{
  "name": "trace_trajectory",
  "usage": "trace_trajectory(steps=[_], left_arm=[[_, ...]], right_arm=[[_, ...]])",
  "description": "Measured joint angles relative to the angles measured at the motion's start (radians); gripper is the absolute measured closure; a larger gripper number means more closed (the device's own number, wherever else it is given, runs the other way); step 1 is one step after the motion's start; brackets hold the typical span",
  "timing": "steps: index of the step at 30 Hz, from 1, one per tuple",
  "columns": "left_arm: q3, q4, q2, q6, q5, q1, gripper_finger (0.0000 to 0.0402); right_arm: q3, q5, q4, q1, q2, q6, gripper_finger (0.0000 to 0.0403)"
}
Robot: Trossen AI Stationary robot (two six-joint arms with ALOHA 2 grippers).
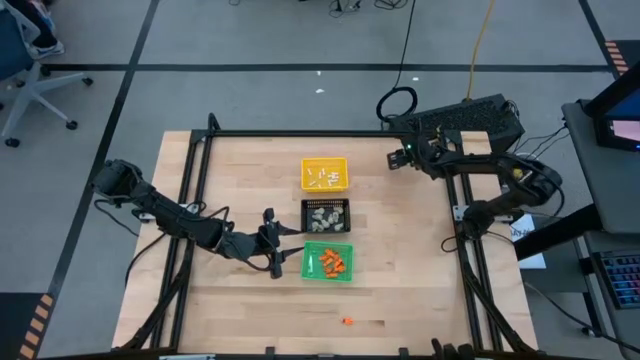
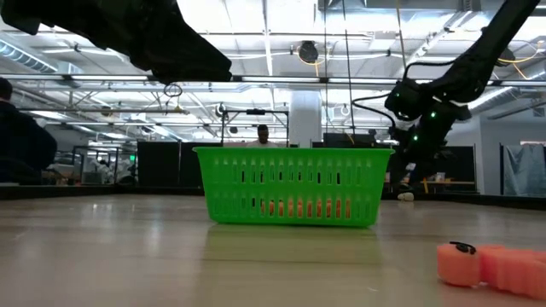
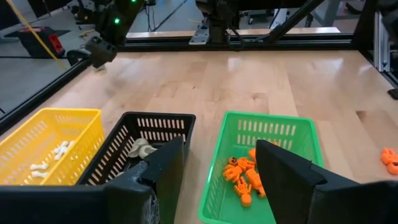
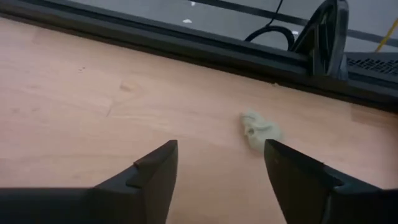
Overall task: Sort Halloween decoration
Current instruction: Put the gray skull toy into the black basket
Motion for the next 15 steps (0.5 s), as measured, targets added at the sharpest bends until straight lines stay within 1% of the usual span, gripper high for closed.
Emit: trace_trajectory(steps=[4, 6, 8, 15], left_arm=[[0.0, 0.0, 0.0, -0.025, 0.001, 0.0, 0.0201], [0.0, 0.001, 0.0, -0.025, 0.001, 0.0, 0.0201], [0.0, 0.001, 0.0, -0.024, 0.001, 0.0, 0.0201], [0.0, 0.0, 0.0, -0.024, 0.001, 0.0, 0.0201]], right_arm=[[0.0, 0.001, 0.05, -0.016, 0.034, -0.016, 0.0155], [0.002, 0.018, 0.077, -0.02, 0.04, -0.023, 0.0144], [0.002, 0.025, 0.071, -0.021, 0.038, -0.025, 0.0138], [0.002, 0.08, 0.072, -0.02, 0.038, -0.007, 0.0144]])
